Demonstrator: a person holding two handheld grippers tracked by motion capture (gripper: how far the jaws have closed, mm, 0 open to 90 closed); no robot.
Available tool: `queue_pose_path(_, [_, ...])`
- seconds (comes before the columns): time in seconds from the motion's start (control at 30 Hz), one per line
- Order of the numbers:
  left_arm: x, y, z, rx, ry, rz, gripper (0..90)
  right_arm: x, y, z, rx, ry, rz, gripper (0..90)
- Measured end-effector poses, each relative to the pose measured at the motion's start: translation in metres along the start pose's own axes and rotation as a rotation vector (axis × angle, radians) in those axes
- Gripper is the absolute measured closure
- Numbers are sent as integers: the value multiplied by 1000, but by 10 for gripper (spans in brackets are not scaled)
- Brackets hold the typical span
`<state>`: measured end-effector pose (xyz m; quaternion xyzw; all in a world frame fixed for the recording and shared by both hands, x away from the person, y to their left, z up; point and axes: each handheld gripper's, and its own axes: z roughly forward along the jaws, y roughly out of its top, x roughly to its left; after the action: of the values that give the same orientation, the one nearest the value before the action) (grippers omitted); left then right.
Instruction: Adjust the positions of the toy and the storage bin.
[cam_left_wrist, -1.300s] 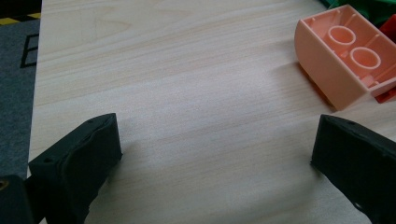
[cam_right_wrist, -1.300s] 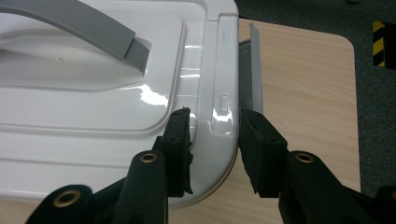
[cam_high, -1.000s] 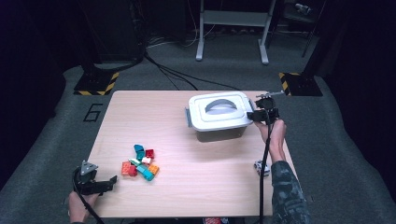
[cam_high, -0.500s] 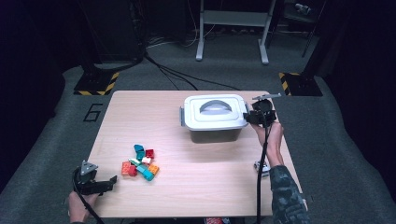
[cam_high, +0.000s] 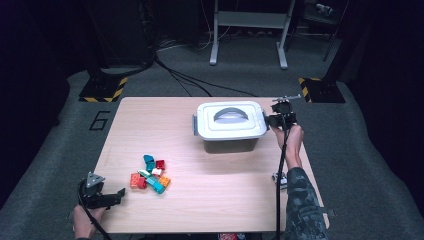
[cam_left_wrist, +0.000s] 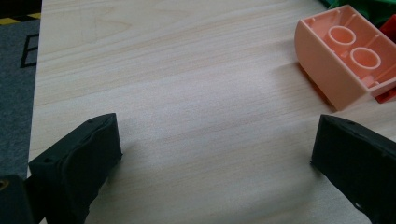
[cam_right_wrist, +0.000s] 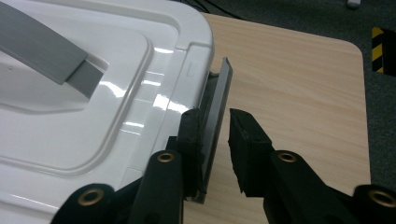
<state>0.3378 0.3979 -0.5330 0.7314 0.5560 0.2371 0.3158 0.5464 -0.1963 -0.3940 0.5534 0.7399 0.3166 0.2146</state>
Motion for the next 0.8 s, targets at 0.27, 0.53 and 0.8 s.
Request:
queue_pose_path(0.27, [0,0,0,0,-1,0,11,1,0,1,11,2,49,837])
queue_pose_path(0.53, [0,0,0,-1,-2,-1,10,7,-7,-8,26,12,62,833])
queue_pose_path(0.8, [0,0,0,-1,-1,-1,10,15,-19,-18,13,37,51,823])
